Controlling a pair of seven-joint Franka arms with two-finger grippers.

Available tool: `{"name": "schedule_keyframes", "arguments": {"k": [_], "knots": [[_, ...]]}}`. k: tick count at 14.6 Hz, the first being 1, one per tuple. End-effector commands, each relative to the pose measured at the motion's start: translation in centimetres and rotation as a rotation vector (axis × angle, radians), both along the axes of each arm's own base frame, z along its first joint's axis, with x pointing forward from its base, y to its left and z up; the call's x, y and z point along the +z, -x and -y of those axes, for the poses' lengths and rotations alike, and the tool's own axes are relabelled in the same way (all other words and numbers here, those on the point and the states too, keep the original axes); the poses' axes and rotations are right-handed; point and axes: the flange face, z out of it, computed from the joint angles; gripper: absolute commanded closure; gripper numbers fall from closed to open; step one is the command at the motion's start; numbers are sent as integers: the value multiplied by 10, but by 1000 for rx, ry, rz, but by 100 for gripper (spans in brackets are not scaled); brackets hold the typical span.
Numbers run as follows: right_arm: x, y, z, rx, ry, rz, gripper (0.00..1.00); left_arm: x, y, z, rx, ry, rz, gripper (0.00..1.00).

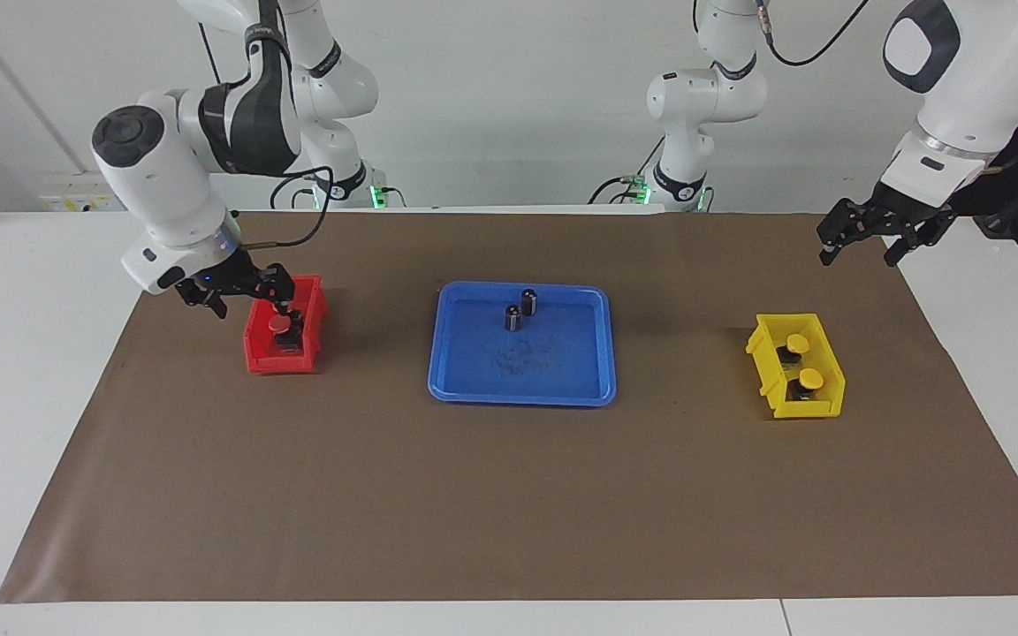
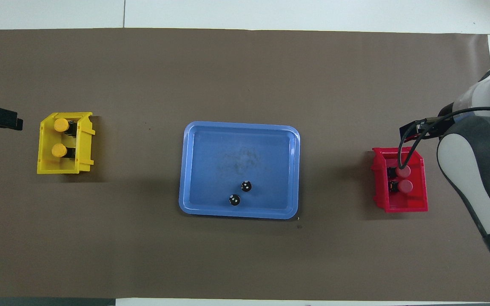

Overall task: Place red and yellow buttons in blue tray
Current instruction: 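Reach the right gripper down into the red holder and grasp a red button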

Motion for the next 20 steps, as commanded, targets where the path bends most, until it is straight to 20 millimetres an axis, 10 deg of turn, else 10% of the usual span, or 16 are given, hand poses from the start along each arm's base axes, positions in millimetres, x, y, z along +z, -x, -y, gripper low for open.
{"name": "schedule_keyframes", "arguments": {"k": [1, 20], "knots": [[-30, 27, 3, 14, -26, 19, 29, 1, 4, -1, 11, 7, -12, 0], [-95, 71, 17, 78, -29, 45, 39, 1, 4, 1, 8, 7, -12, 0]]}}
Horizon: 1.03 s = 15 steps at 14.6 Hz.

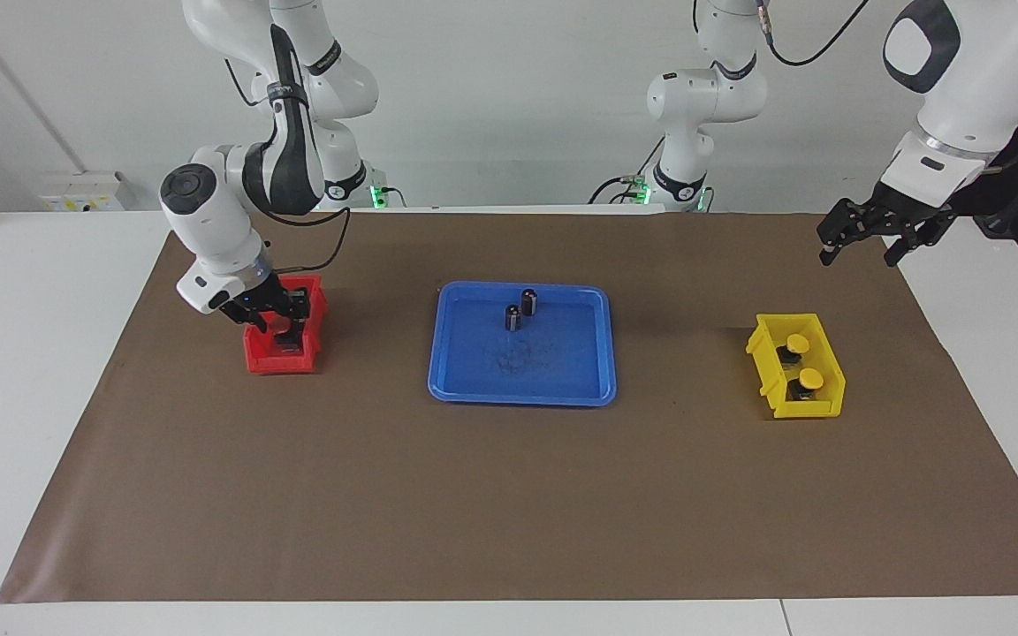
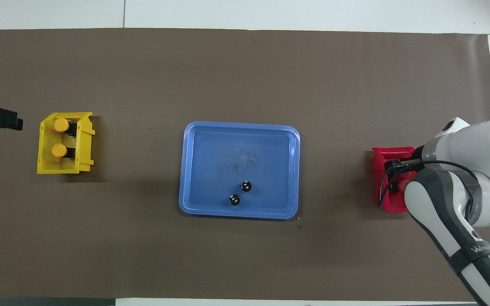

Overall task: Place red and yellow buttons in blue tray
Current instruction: 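Reach the right gripper down into the red holder and grasp a red button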

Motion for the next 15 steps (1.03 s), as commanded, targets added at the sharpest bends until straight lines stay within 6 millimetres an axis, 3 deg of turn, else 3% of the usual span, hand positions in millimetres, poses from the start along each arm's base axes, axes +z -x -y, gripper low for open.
{"name": "schedule_keyframes", "arguments": {"k": [1, 5, 7, 8, 11, 13, 15], "knots": [[2, 12, 10, 12, -17, 22, 43, 1, 4, -1, 11, 7, -10, 0], [3, 12, 8, 14, -18, 5, 75, 2, 5, 1, 8, 7, -10, 0], [14, 2, 4, 23, -18, 4, 80, 1, 4, -1, 11, 7, -12, 0], [25, -8, 2, 31, -16, -16, 80, 1, 4, 1, 8, 7, -12, 0], [84, -49, 3, 52, 8, -90, 80, 1, 4, -1, 11, 7, -10, 0], [118, -65, -1, 59, 21, -130, 80, 1, 4, 5, 2, 7, -12, 0], [150, -75, -30, 77, 29, -136, 79, 1, 5, 6, 0, 7, -13, 0]]}}
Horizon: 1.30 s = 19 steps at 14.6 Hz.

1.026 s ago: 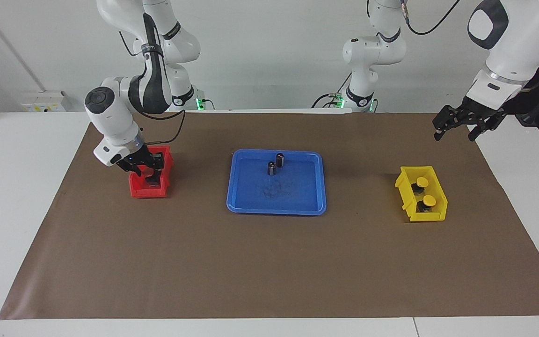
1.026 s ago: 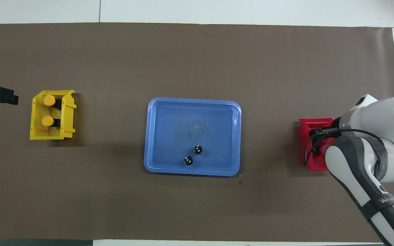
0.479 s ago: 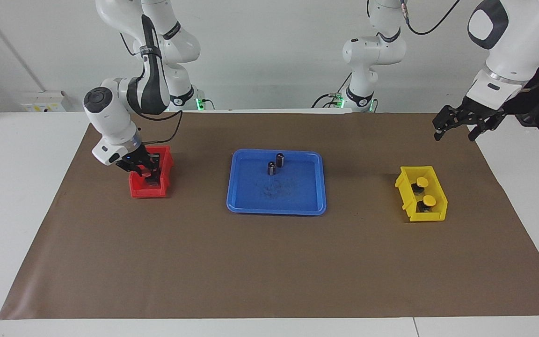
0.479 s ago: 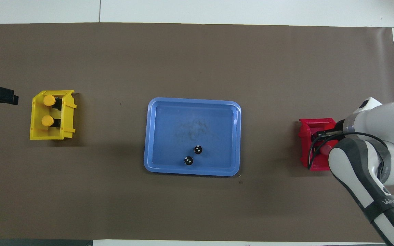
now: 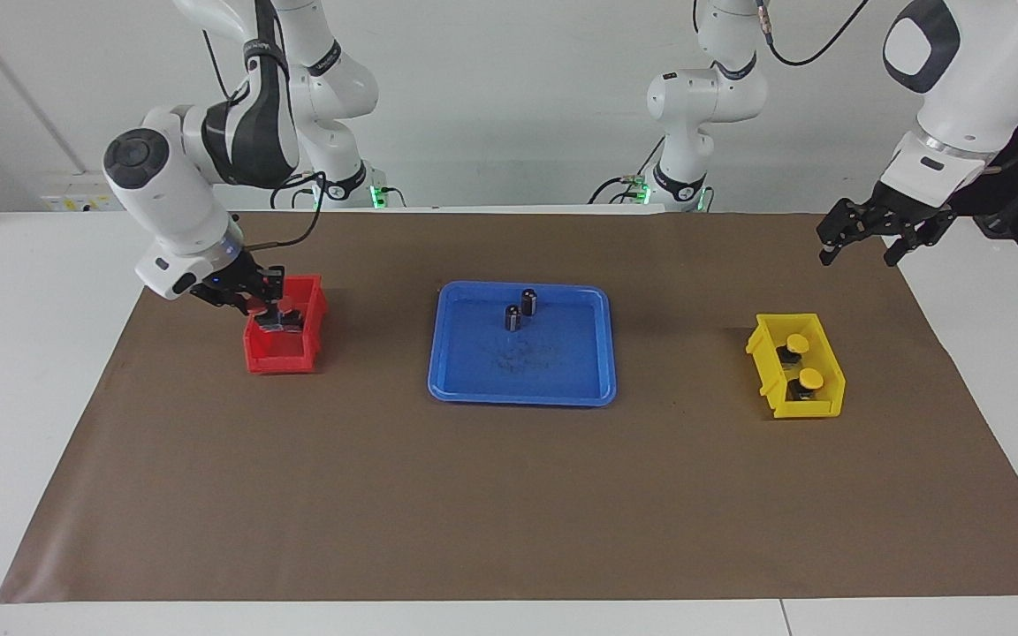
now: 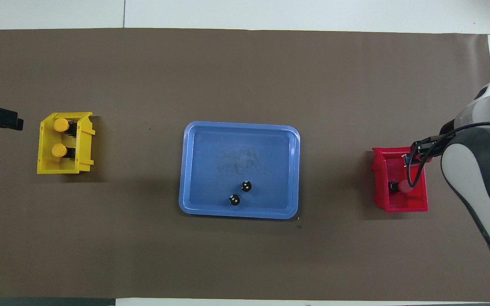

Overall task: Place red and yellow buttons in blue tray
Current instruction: 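Place the red button in the blue tray while the left gripper reaches the yellow holder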

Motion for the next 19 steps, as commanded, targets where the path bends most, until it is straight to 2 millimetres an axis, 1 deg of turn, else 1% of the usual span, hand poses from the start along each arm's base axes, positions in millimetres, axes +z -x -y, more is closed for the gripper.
{"name": "schedule_keyframes", "arguments": {"k": [1, 2, 3, 4, 5, 6, 7, 8, 9, 10, 11, 12, 13, 14, 16, 17, 19], "knots": [[28, -31, -41, 8, 18, -28, 79, 0, 5, 6, 3, 7, -16, 0], [37, -35, -61, -11, 25, -21, 79, 0, 5, 7, 0, 7, -16, 0], [44, -39, -89, -11, 29, -3, 79, 0, 6, 7, 0, 7, -21, 0], [47, -39, -119, -35, 8, 8, 79, -1, 8, 5, 0, 7, -32, 0], [44, -39, -148, -115, -32, 15, 79, -5, 9, 1, 6, 7, -33, 0], [36, -40, -184, -201, -59, 48, 79, -10, 12, 0, 14, 8, -29, 0], [29, -34, -230, -231, -68, 68, 79, -14, 10, -2, 22, 9, -4, 0], [22, -30, -262, -253, -74, 85, 79, -29, 10, -11, 36, 7, -10, 0], [9, -30, -287, -278, -71, 99, 79, -41, 8, -18, 43, 7, 1, 0], [-2, -25, -311, -289, -68, 103, 79, -59, 4, -24, 50, 6, 17, 0], [-14, -20, -333, -290, -59, 110, 79, -81, 2, -27, 57, 6, 36, 0], [-28, -15, -350, -285, -47, 104, 79, -100, -1, -27, 58, 5, 51, 1], [-43, -11, -361, -289, -38, 99, 79, -124, -7, -26, 58, 4, 44, 8], [-57, -8, -370, -291, -34, 105, 79, -143, -17, -26, 58, 3, 41, 9], [-84, 4, -378, -281, -9, 106, 79, -173, -35, -20, 52, 1, 62, 16], [-94, 7, -378, -274, -3, 113, 79, -184, -41, -19, 52, 0, 70, 22], [-101, 8, -376, -268, 5, 118, 78, -206, -49, -19, 53, -2, 77, 29]]}}
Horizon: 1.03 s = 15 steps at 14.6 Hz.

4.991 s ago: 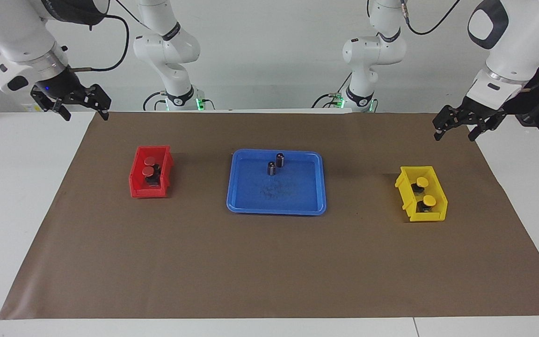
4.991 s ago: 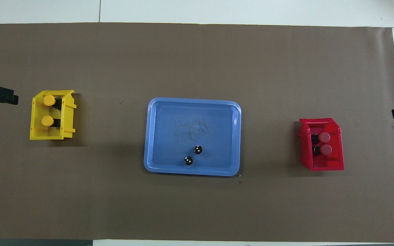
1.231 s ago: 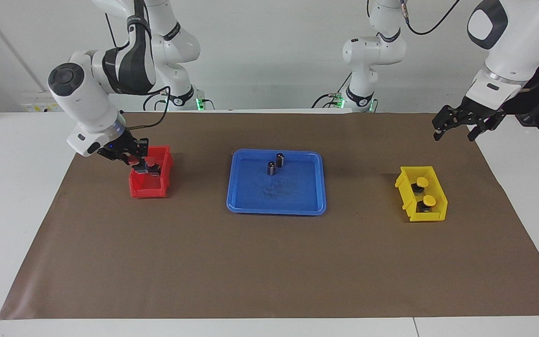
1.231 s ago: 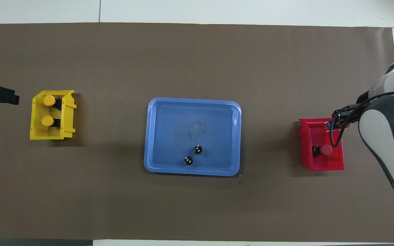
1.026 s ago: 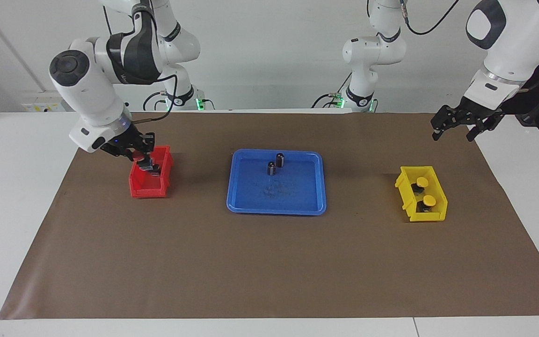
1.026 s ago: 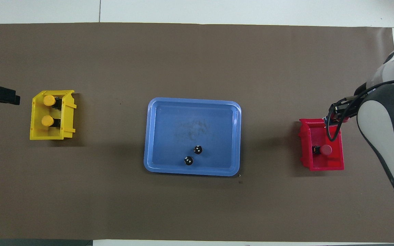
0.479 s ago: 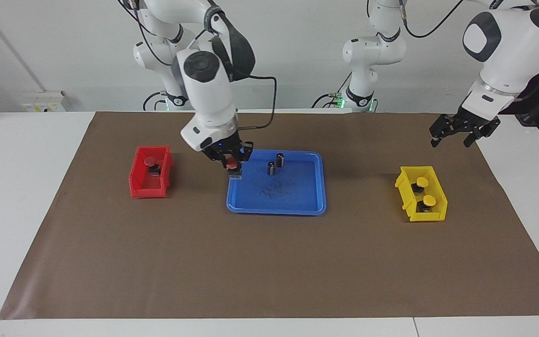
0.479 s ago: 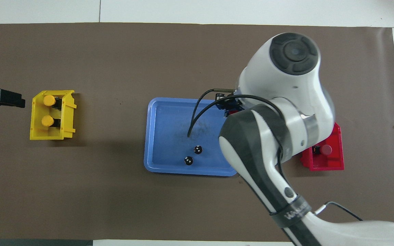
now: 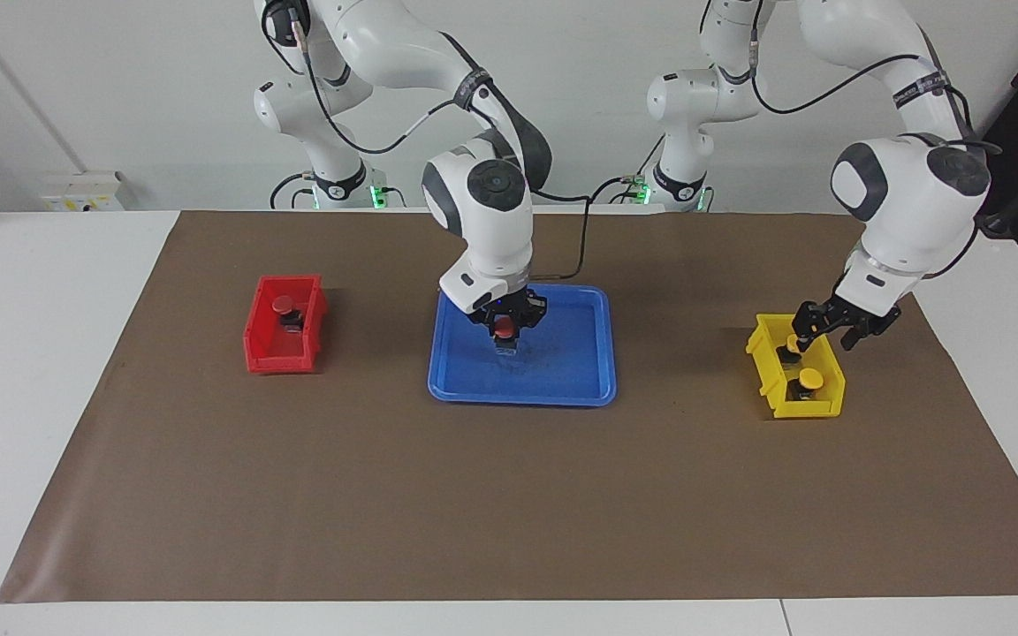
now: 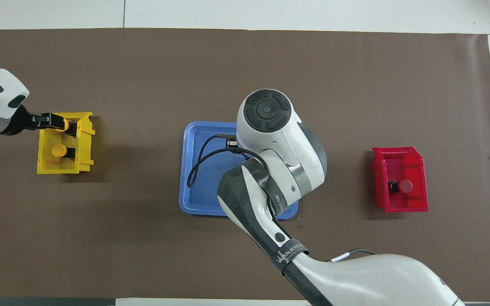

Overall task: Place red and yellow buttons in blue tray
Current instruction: 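Place the red button in the blue tray while the left gripper reaches the yellow holder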

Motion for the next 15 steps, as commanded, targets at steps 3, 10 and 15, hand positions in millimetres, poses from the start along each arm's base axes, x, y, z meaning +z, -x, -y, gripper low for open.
{"name": "schedule_keyframes", "arguments": {"k": [3, 10, 15], "knots": [[-13, 11, -8, 1, 6, 37, 77, -31, -17, 3, 6, 2, 34, 30], [-29, 16, -14, 14, 27, 60, 26, -35, -13, -1, 10, 1, 17, 34], [54, -14, 38, -16, 14, 99, 16, -36, -12, -6, 19, 2, 6, 39]]}}
